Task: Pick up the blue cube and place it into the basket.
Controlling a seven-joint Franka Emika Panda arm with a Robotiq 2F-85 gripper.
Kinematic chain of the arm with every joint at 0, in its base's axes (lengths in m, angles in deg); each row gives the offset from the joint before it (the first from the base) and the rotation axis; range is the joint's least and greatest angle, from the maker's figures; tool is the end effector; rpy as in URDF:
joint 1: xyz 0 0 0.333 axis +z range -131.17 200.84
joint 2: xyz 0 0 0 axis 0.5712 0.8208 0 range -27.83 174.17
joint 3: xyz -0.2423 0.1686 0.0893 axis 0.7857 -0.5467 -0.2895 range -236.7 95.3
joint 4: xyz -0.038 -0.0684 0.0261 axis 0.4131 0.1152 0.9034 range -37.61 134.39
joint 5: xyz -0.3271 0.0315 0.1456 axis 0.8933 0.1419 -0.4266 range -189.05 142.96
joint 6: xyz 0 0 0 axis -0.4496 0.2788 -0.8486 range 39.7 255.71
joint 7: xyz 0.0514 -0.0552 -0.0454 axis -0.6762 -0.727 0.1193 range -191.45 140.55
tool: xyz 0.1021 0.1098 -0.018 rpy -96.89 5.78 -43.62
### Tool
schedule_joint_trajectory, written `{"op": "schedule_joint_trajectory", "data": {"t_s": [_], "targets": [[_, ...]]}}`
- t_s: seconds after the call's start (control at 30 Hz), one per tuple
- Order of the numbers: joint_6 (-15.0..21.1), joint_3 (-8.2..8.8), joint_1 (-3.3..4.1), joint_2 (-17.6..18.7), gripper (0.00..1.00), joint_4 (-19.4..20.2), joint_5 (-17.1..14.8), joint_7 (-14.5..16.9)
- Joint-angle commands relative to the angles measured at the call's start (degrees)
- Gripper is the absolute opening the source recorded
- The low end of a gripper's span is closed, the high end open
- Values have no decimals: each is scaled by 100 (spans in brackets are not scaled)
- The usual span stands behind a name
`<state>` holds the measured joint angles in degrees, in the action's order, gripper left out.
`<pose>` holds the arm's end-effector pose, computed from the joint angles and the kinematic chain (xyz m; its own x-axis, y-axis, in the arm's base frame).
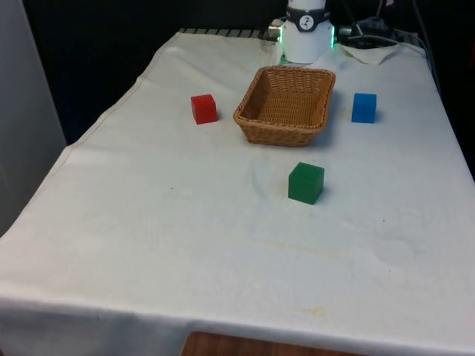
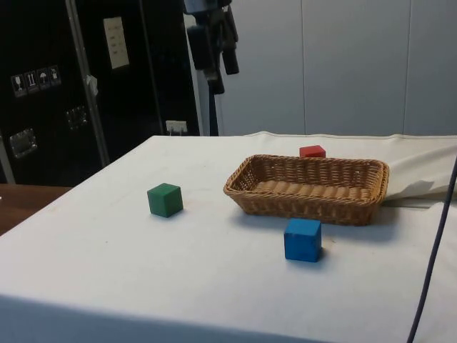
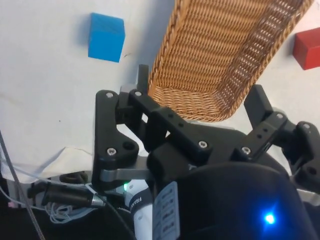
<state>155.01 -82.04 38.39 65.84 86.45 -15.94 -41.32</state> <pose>0.4442 0.1057 0.3815 0.9965 0.0313 -0.0780 0.0434 -0.9864 0.1583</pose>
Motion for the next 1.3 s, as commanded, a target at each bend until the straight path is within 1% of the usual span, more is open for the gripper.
{"op": "schedule_joint_trajectory", "data": {"t_s": [0.0,0.13,0.17,0.2,0.37,0.4,0.43,0.47,0.63,0.67,0.7,0.77,0.93,0.97,1.0,1.03,1.27], "targets": [[103,-29,17,-74,100,103,34,-86],[178,-160,17,-155,100,269,29,-212],[80,-132,0,-97,100,183,0,-132],[201,-195,17,-172,100,309,23,-241],[338,-390,17,-281,100,556,17,-435],[241,-372,0,-235,100,487,0,-372],[384,-424,17,-298,100,602,17,-476],[458,-487,11,-321,100,682,23,-544],[716,-625,17,-390,100,894,17,-699],[762,-647,17,-407,100,940,11,-722],[665,-636,0,-355,100,877,0,-670],[911,-722,23,-447,100,1071,-11,-802],[1197,-837,23,-521,100,1295,-57,-928],[1301,-877,23,-561,100,1381,-63,-968],[1220,-882,0,-516,100,1335,-23,-951],[1346,-894,23,-584,100,1421,-63,-985],[1719,-980,11,-756,100,1736,-29,-1112]]}}
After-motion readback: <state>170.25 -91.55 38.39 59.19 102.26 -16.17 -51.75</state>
